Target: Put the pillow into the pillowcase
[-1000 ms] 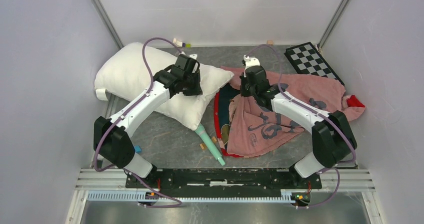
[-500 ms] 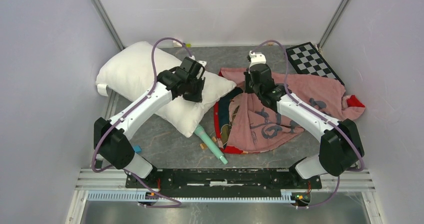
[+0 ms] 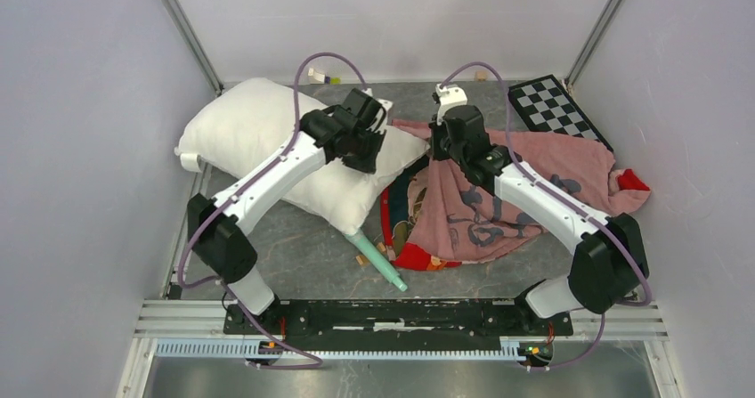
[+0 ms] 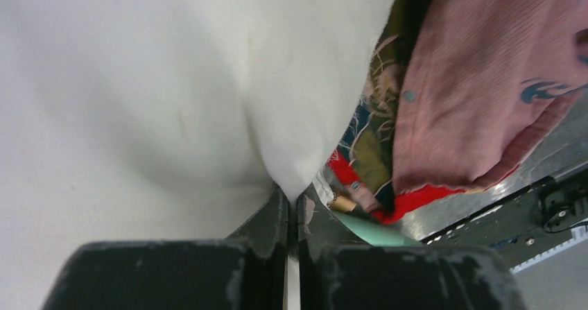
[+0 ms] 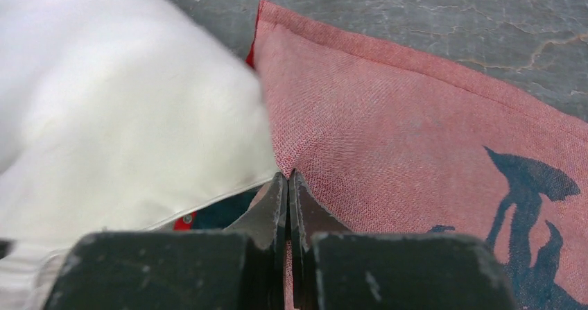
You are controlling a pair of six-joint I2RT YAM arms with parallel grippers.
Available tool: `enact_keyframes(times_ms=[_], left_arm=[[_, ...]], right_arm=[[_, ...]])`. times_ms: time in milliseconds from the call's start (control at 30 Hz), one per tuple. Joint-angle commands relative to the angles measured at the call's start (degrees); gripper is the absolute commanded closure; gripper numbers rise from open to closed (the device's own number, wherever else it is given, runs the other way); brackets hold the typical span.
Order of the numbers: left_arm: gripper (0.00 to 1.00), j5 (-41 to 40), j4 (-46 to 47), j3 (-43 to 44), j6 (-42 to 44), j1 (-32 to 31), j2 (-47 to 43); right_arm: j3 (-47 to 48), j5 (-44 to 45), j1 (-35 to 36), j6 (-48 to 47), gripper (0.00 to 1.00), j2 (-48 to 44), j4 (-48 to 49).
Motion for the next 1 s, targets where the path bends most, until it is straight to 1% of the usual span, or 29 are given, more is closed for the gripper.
enact_keyframes(times_ms=[0,100,233,333,400,433,533,633,733,833,867,933,967], left_arm=[[0.98,2.6,1.8,10.8,2.3,-5.2,6.2],[0.98,2.2,2.9,16.4,1.4,-5.3,10.7],[0.98,3.1,6.2,19.8,0.9,-5.2,16.7],[0.98,7.1,10.1,19.5,0.1,-5.2,20.4],[0.98,9.1,15.1,17.7,-0.9,-5.1,20.9],[0.98,8.2,17.3,17.4,-1.5,-5.0,21.0],[0.98,5.9,20.3,20.2,-4.3,-3.6,21.5],[0.97,2.4,26.9,18.9,-7.4,-1.7,21.2],[0.97,3.3,26.9,19.7,-7.5,-1.6,25.5],[0.97,4.1,27.7,15.2,-8.9,-1.9,26.5],[0.91,4.8,28.8,13.1,-9.6,-2.0,25.6],[0.69,5.4,30.2,9.9,-10.4,-2.0,23.3],[0.62,5.7,30.2,8.9,-10.4,-1.9,21.8]], right_arm=[[-1.9,-2.9,0.5,-3.3,1.0,-5.2,3.0],[-2.0,-2.3,0.5,-3.9,1.0,-6.9,2.2],[-1.8,-2.6,0.5,-4.3,1.0,-9.0,1.5],[-0.6,-3.6,0.6,-4.7,1.0,-10.1,0.9],[-0.1,-5.0,0.5,-4.8,1.0,-10.3,0.5],[-0.1,-5.8,0.5,-4.9,1.0,-10.5,0.3],[-2.4,-7.0,0.5,-4.5,1.0,-11.7,0.3],[-6.8,-7.2,0.5,-4.0,1.0,-13.5,1.3],[-9.7,-7.5,0.5,-3.6,1.0,-13.7,1.4],[-9.6,-3.7,0.5,-3.0,0.99,-12.4,-1.7],[-9.1,-2.0,0.5,-2.9,0.98,-11.6,-3.1],[-8.6,-0.5,0.5,-2.7,0.91,-10.9,-5.1],[-8.4,0.1,0.5,-2.7,0.87,-11.0,-6.0]])
